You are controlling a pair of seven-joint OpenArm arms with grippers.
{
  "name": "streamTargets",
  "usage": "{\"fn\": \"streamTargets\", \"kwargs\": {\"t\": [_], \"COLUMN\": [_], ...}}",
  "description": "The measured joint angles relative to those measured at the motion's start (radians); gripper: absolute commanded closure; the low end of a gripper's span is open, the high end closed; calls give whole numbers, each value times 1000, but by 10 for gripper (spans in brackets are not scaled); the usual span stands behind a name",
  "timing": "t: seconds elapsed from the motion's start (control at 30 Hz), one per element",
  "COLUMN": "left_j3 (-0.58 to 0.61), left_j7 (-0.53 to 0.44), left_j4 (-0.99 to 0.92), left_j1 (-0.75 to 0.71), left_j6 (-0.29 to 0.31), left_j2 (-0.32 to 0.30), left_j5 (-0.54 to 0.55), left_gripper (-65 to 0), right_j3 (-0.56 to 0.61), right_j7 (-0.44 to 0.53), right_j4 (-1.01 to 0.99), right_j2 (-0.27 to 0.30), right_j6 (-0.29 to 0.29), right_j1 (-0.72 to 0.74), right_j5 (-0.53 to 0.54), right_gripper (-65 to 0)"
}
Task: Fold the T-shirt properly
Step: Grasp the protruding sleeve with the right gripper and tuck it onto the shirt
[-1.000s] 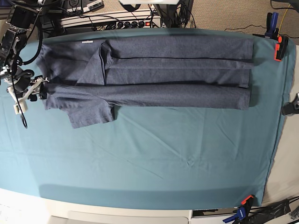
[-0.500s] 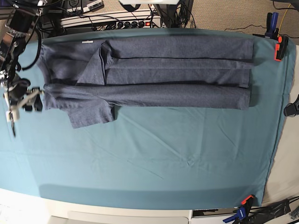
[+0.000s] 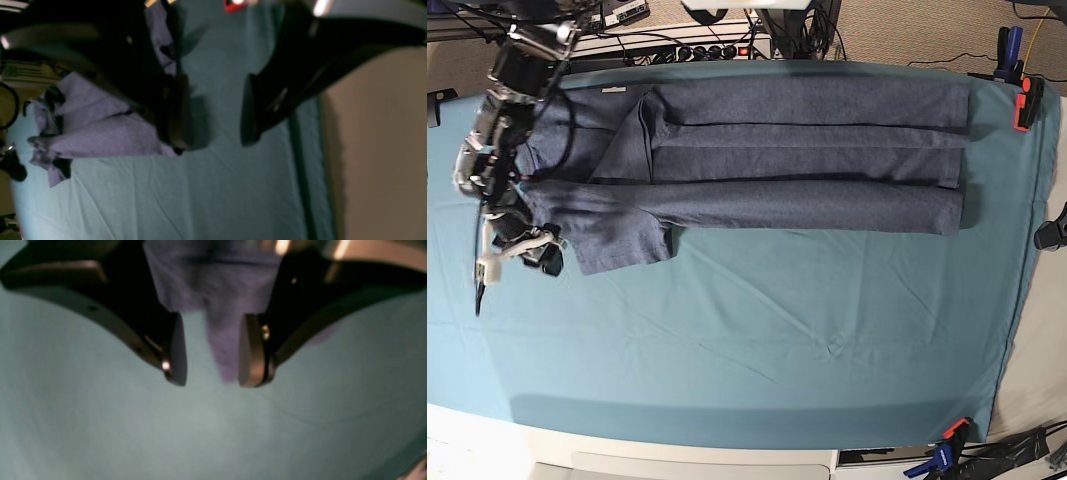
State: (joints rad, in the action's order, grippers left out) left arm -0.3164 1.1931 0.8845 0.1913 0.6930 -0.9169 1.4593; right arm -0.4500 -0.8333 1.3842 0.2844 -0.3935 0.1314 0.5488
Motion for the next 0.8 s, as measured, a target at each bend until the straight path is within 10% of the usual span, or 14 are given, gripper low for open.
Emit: {"fn": "streamTargets", "kwargs": {"t": [0.8], "left_j3": [0], "left_j7": [-8], "left_j4": [0], "left_j1": [5], "left_j6": [0], "left_j2": [1], "left_j5": [0], "left_gripper": [-273], "right_j3": [-2], "right_j7": [-10], "right_j4": [-264], "right_j2": [-39], "right_j6": [4], "right_j1": [129], "right_j5": [27], "right_gripper": [-271]}}
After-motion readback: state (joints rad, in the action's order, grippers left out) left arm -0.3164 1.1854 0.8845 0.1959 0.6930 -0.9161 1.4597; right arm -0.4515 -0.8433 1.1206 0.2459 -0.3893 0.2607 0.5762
